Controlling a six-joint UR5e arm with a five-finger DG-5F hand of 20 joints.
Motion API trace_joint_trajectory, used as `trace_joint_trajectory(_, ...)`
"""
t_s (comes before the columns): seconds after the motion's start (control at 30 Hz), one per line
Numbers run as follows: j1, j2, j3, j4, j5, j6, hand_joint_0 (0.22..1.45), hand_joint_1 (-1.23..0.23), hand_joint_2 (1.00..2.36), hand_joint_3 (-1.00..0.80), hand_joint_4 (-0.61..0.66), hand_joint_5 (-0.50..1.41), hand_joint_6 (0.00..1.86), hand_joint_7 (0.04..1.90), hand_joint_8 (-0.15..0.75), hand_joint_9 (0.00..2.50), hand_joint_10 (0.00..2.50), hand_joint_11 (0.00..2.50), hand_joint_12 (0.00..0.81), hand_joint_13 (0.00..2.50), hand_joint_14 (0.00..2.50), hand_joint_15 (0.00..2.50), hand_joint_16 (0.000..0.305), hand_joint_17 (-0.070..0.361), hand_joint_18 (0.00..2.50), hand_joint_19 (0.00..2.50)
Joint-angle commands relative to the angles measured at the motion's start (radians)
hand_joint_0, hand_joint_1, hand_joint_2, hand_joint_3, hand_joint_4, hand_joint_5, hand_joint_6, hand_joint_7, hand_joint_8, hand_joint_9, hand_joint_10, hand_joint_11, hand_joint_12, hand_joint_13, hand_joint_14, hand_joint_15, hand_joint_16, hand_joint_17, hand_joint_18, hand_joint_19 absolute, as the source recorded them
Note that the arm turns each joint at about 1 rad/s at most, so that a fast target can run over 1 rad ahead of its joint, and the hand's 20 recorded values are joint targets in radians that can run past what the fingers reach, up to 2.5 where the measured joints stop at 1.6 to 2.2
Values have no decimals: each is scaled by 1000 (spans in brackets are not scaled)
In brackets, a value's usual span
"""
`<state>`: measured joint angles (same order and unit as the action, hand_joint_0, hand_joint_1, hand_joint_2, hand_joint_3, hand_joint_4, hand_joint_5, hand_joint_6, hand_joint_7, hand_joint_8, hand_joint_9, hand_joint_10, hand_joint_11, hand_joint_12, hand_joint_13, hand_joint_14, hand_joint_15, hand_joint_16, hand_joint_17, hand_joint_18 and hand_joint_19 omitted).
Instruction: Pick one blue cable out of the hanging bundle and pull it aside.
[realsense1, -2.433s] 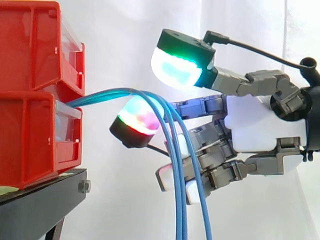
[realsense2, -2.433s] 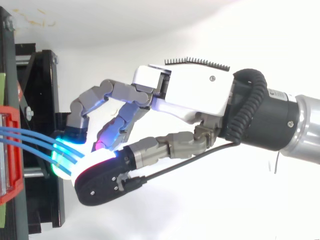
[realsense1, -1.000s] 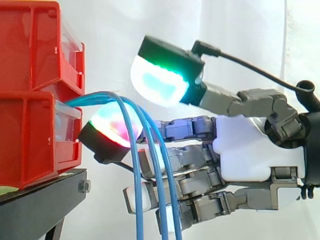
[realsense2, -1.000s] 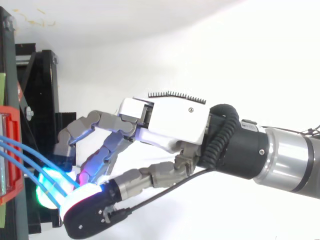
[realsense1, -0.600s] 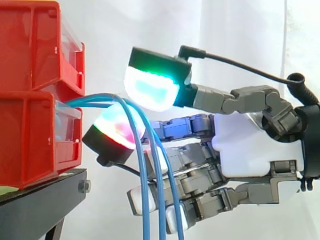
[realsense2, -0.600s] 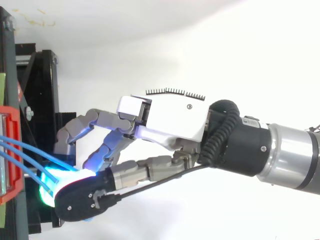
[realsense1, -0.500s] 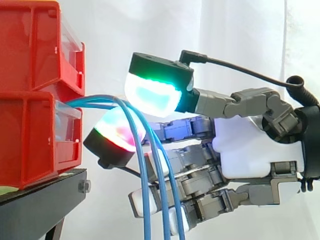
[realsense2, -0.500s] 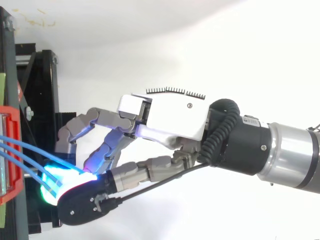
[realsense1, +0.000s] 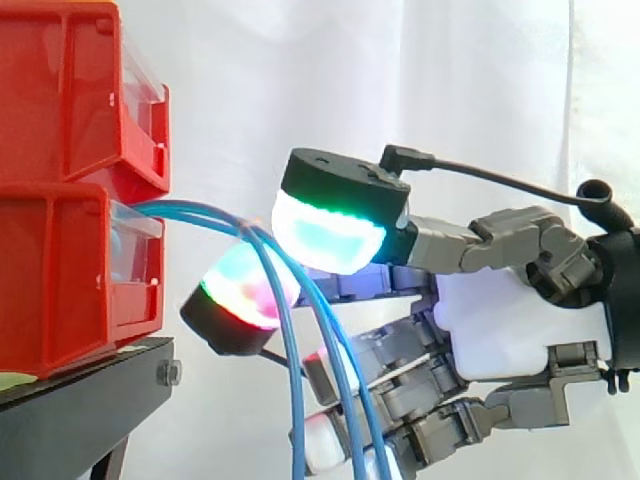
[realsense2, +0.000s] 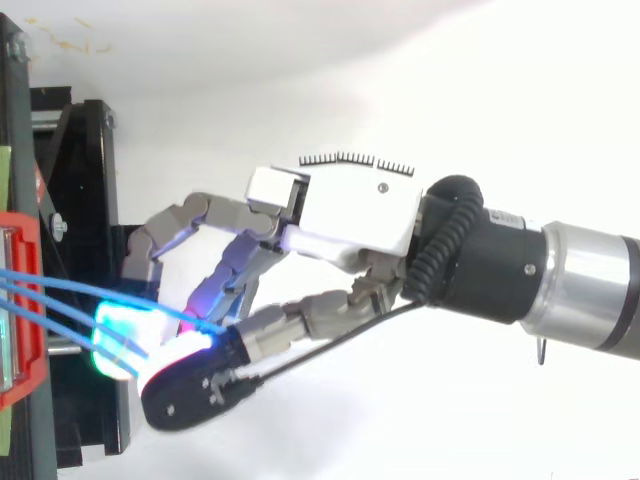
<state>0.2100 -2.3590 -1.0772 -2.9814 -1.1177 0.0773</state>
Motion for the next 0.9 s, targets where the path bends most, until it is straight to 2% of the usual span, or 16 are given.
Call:
trace_joint_trajectory(0.0, -14, 0, -1, -21, -1, -33, 479, -616, 1000, -500, -75, -174, 904, 756, 294, 1144, 19, 782, 392, 942, 21, 673, 53, 119, 857, 738)
trace_joint_trajectory(0.03, -20, 0, -1, -24, -1, -57, 478, -537, 1000, -500, -62, -172, 901, 759, 305, 1146, 16, 782, 394, 936, 22, 670, 54, 121, 843, 738)
trace_joint_trajectory(0.13, -23, 0, -1, -24, -1, -88, 502, -431, 1000, -500, -52, -168, 893, 791, 305, 1148, 17, 794, 392, 924, 22, 684, 52, 117, 819, 762)
trace_joint_trajectory(0.23, -27, 0, -1, -22, -1, -126, 532, -390, 1000, -500, -49, -169, 890, 808, 305, 1145, 20, 791, 389, 922, 21, 685, 50, 113, 796, 776)
trace_joint_trajectory(0.43, -30, 0, -1, -18, -1, -185, 569, -545, 1011, -349, -25, -170, 889, 851, 299, 1138, 19, 807, 379, 922, 23, 686, 48, 109, 788, 781)
trace_joint_trajectory(0.57, -30, 1, 0, -18, -1, -194, 570, -643, 1014, -297, -3, -176, 901, 830, 300, 1123, 20, 808, 376, 921, 23, 681, 49, 110, 797, 771)
trace_joint_trajectory(0.73, -32, 0, 0, -18, -1, -215, 603, -746, 1018, -269, -4, -184, 920, 810, 295, 1110, 21, 838, 367, 922, 23, 678, 48, 107, 815, 758)
trace_joint_trajectory(0.87, -37, 1, -1, -22, -1, -254, 661, -800, 1014, -319, -62, -185, 924, 835, 281, 1101, 20, 821, 361, 924, 25, 673, 47, 105, 830, 731)
